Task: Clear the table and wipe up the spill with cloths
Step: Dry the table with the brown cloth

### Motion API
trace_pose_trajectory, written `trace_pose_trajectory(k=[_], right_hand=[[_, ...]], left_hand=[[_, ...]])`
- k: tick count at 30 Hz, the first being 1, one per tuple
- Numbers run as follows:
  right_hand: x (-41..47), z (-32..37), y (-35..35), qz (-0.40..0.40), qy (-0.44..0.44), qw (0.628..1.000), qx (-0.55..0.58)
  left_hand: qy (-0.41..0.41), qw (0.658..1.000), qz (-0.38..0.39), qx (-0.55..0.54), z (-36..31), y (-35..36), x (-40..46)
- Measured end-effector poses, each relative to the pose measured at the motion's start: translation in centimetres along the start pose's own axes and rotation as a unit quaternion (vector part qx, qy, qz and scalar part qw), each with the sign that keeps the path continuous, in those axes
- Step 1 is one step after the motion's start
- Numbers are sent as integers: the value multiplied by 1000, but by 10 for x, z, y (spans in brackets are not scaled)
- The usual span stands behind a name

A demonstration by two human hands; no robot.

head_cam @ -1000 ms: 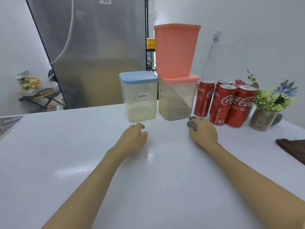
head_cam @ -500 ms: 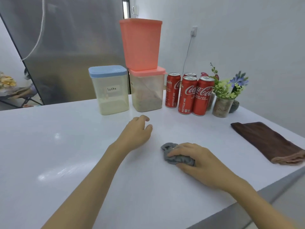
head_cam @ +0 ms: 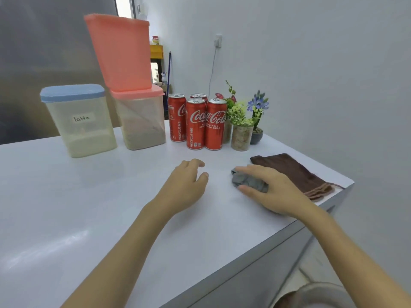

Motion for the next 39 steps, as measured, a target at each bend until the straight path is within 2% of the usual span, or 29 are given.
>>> trace_pose_trajectory(k=[3,5,6,10,13,16,19,23,27,30,33,37,39], right_hand=[[-1,-16,-39,-79,33,996,31],[-1,-43,-51,-99,68,993,15],[1,-59,-47,-81,96,992,-11],[1,-105,-5,79,192,973,-102],[6,-110,-2,69,184,977,-87],[7,-109,-10,1,171,983,-63],[5,-101,-24,-75,148,986,11],[0,-81,-23,-62,80,993,61],[-3,-76,-50,-148,77,974,153],[0,-72,-62,-172,90,959,207],[0,-61,-64,-174,81,967,165],[-8,-58,-42,-104,109,986,69],[-8,-46,-46,-119,96,987,47]], left_hand=[[13,1000,7,-5,-12,12,7],[23,1000,11,-12,-20,19,12],[28,999,15,-13,-25,23,14],[49,998,30,-16,-39,39,23],[61,997,38,-16,-46,46,30],[65,997,41,-14,-51,49,35],[90,995,36,-3,-65,49,38],[158,986,38,33,-96,50,51],[185,975,100,66,-110,69,65],[174,977,118,39,-118,82,73],[188,980,58,26,-130,75,79],[180,984,2,-2,-123,53,82],[190,981,-14,-27,-118,39,78]])
Point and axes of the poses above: each hand's wrist, its own x-axis towards the middle knuckle, its own y-axis out of the palm, z = x × y, the point moved 10 cm from there along x, towards the middle knuckle, and after that the axes turned 6 degrees about -y, right-handed, at the moved point
